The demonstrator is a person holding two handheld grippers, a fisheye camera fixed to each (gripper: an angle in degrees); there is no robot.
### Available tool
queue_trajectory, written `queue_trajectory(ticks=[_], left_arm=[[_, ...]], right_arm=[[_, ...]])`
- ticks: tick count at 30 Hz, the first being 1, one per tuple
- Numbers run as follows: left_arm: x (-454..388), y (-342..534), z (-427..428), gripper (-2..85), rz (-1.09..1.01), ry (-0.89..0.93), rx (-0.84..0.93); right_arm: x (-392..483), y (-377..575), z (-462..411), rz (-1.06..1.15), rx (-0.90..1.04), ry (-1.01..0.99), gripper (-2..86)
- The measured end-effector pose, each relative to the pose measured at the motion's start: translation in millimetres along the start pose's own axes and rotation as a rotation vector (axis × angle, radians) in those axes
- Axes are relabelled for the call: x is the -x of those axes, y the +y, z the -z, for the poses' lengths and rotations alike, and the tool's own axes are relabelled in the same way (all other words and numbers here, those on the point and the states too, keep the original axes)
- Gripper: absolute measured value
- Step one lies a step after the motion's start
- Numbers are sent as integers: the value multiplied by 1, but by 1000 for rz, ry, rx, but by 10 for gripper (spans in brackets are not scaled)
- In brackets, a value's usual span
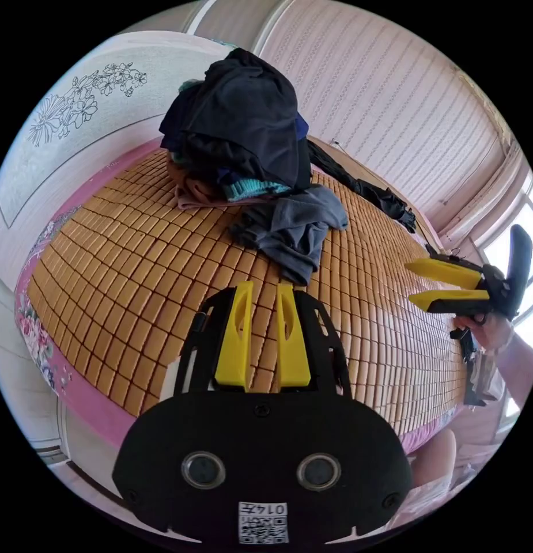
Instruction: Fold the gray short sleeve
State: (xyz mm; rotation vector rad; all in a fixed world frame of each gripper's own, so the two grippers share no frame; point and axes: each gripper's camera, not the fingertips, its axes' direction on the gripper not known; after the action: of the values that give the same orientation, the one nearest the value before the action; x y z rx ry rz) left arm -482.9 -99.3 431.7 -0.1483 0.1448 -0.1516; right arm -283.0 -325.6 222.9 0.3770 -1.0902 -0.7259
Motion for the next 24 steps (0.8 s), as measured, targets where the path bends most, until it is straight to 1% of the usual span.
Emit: queue_trajectory(ticks=[2, 4, 6, 8, 9, 11, 12, 14, 16, 17, 19, 20, 24], left_arm=[[2, -11, -7, 73, -43, 4, -22], [6, -18, -15, 87, -67, 21, -29], [11, -22, -26, 95, -53, 54, 3], [8, -23, -36, 94, -74, 75, 49], [4, -24, -42, 84, -103, 94, 98], [-5, -24, -44, 63, -144, 75, 126], [-10, -23, -41, 48, -171, 33, 115], [-13, -22, -36, 29, -182, 11, 135], [-11, -18, -23, 17, -169, 30, 117], [-10, -13, -9, 11, -159, 62, 86], [-10, -4, 18, 4, -160, 102, 45], [-12, 5, 41, 1, -178, 125, 15], [-23, 54, 133, -4, -302, 163, -102]], right_arm=[[-1, -38, -33, 39, 45, 36, 132], [-10, -73, -75, 8, 81, 87, 136], [-20, -87, -100, -53, 86, 133, 135], [-33, -89, -127, -117, 149, 161, 123], [-40, -85, -143, -143, 214, 149, 106], [-46, -77, -141, -184, 191, 129, 67], [-49, -72, -132, -196, 174, 95, 34], [-54, -60, -111, -201, 154, 54, 23], [-59, -36, -69, -190, 81, 58, 16], [-61, -29, -58, -189, 69, 53, 14], [-63, -1, -10, -204, 21, 41, 11], [-62, 8, 4, -208, -1, 38, 10], [-29, 75, 107, -192, -126, 38, 8]])
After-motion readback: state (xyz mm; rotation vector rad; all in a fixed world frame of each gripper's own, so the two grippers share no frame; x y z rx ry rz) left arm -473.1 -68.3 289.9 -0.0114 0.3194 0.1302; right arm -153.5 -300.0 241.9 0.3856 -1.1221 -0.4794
